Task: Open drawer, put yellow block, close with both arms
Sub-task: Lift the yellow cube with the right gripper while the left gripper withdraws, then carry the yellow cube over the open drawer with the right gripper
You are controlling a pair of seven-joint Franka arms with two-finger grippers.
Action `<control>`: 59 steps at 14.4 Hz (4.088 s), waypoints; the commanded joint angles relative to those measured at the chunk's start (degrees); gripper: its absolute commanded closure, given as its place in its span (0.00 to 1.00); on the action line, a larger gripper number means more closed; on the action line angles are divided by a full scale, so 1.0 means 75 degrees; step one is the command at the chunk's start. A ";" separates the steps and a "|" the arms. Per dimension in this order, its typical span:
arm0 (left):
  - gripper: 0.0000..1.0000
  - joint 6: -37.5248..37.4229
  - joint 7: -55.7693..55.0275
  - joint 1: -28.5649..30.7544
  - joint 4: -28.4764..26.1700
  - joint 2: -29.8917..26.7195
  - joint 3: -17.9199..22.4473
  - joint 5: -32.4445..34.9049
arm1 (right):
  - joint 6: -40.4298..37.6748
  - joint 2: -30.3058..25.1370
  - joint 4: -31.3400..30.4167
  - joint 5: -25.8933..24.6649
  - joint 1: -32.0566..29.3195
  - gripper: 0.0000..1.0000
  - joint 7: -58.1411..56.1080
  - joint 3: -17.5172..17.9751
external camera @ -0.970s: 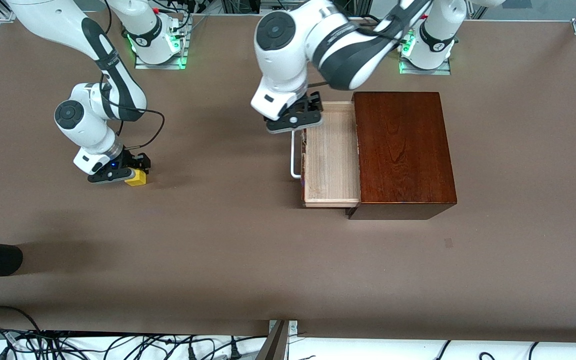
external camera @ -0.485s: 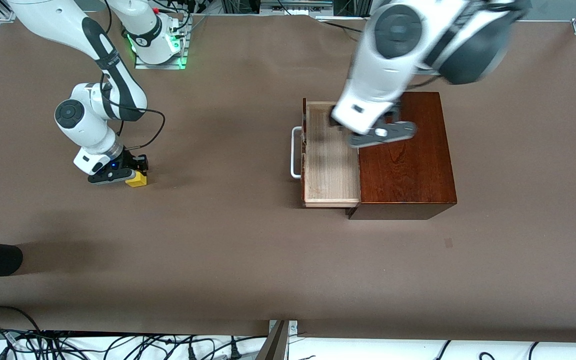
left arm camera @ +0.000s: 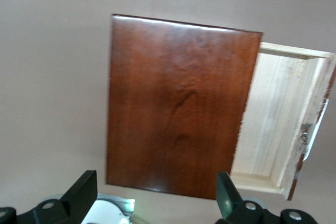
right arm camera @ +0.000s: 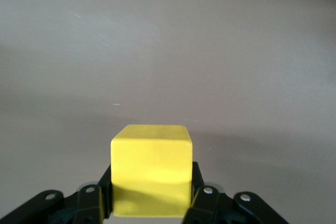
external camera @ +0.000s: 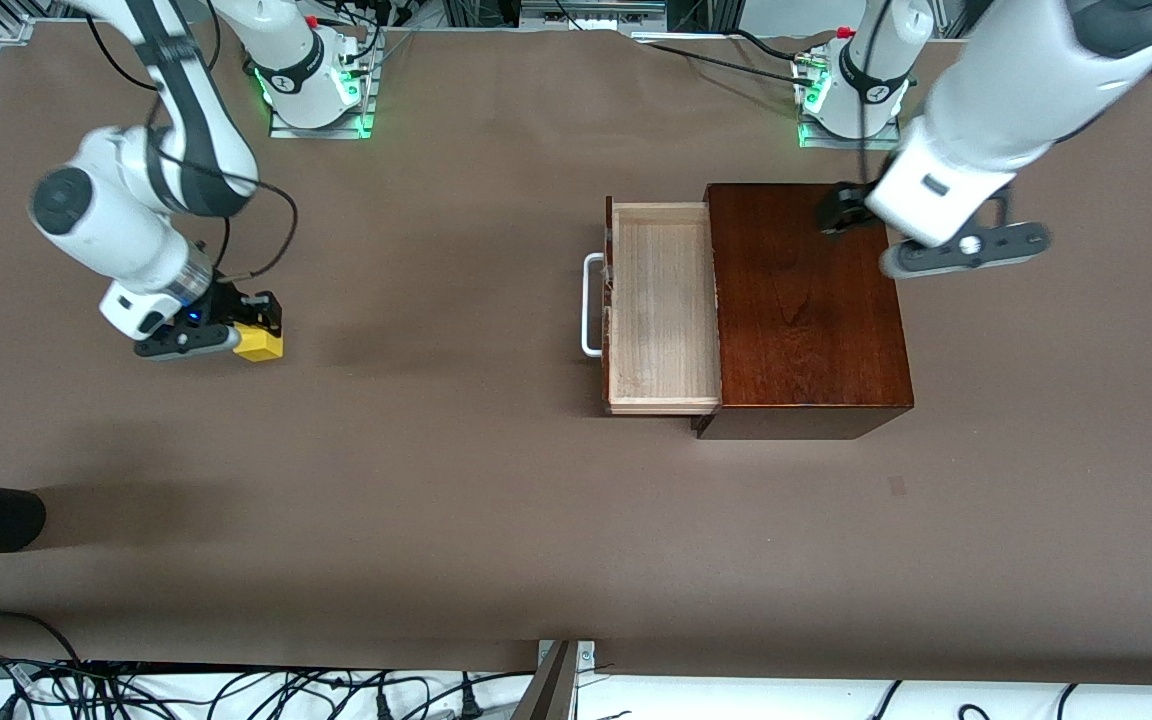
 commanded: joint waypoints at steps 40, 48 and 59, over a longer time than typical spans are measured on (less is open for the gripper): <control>0.00 0.0967 0.2488 0.0823 -0.1296 -0.0885 0.1207 -0.0132 | -0.3129 0.5464 0.9196 -0.2809 0.5182 1.00 1.8549 0.2230; 0.00 0.0967 0.2476 0.0835 -0.1296 -0.0873 0.1207 -0.0132 | -0.2437 0.6202 0.9431 -0.2809 0.5840 1.00 1.9114 0.1515; 0.00 0.0979 0.2476 0.0835 -0.1284 -0.0873 0.1207 -0.0120 | -0.2086 0.6438 0.9420 -0.2785 0.5735 1.00 1.9056 0.1409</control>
